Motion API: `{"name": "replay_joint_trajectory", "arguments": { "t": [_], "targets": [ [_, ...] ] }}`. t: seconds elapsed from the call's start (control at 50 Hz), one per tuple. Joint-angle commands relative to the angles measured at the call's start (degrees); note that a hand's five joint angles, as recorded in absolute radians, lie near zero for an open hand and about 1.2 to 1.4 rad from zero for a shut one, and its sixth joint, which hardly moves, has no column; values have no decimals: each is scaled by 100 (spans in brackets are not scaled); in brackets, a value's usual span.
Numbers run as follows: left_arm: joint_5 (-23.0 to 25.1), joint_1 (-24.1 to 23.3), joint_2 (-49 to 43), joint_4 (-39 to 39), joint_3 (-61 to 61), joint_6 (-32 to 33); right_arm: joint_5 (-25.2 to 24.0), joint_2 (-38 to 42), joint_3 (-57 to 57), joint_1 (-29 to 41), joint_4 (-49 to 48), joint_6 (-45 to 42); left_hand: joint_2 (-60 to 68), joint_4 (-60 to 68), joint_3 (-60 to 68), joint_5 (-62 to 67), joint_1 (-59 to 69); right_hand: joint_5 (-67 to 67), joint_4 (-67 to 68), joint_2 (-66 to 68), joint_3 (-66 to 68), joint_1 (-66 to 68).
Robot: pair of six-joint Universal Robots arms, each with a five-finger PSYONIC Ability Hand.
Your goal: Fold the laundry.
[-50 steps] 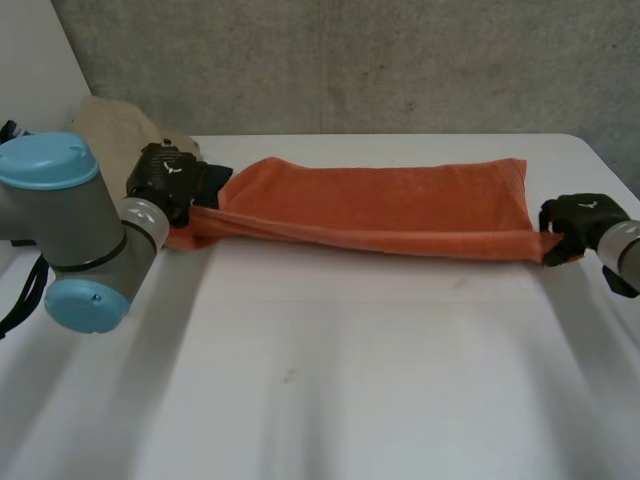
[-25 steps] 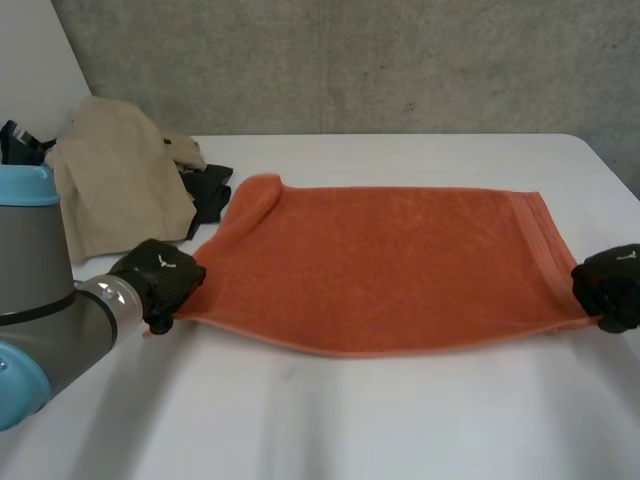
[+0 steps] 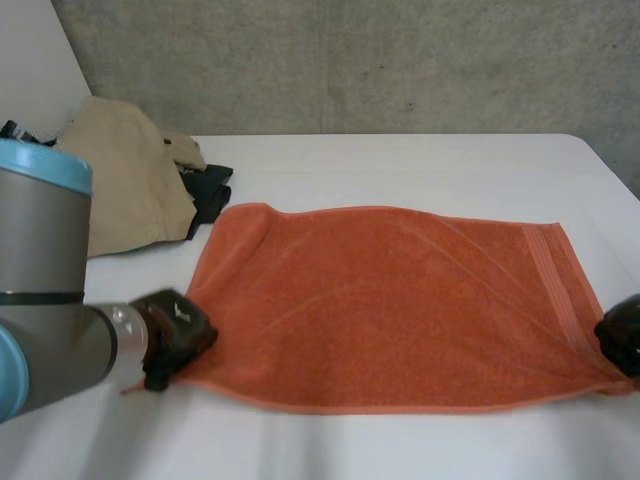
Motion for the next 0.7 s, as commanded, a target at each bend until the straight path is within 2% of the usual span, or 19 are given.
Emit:
{"name": "replay_joint_trajectory", "arguments": {
  "t": [0.02, 0.16, 0.3, 0.44, 0.6, 0.64, 0.66, 0.68, 0.7],
  "targets": [
    [-377, -82, -395, 953, 947, -15, 4, 396, -507, 453, -1169, 804, 1135, 1126, 1185, 1373, 1305, 1347, 1154, 1253, 1204, 1529],
    [-720, -64, -1652, 1586, 2765, 275, 250, 1099, -1605, 857, -2469, 1638, 1135, 1126, 1185, 1373, 1305, 1347, 1154, 1253, 1204, 1529],
    [-729, -81, -2890, 1701, 4882, 292, 434, 1818, -2483, 1165, -3988, 2473, 1135, 1126, 1185, 1373, 1305, 1347, 1154, 1253, 1204, 1529],
    [-765, -223, -3832, 1771, 6124, 547, 610, 2461, -2942, 1402, -4878, 2492, 1135, 1126, 1185, 1373, 1305, 1347, 1154, 1253, 1204, 1529],
    [-607, -240, -4580, 2676, 6802, 925, 804, 3208, -3469, 1605, -5503, 2465, 1135, 1126, 1185, 1373, 1305, 1347, 1154, 1253, 1204, 1529],
    [-571, -266, -4685, 2948, 6811, 899, 839, 3428, -3636, 1675, -5573, 2465, 1135, 1126, 1185, 1373, 1305, -2067, -2261, -2161, -2210, -1885],
    [-563, -284, -4712, 3019, 6802, 882, 856, 3498, -3697, 1701, -5591, 2456, 354, 346, 404, 593, 524, -3935, -4128, -4029, -4078, -3753],
    [-571, -293, -4738, 3106, 6785, 873, 900, 3568, -3750, 1736, -5591, 2448, -1252, -1261, -1202, -1014, -1082, -5653, -5846, -5747, -5796, -5471],
    [-606, -328, -4756, 3264, 6732, 838, 1022, 3691, -3872, 1780, -5591, 2413, -4932, -4941, -4882, -4694, -4762, -5653, -5846, -5747, -5796, -5471]
  ]
}}
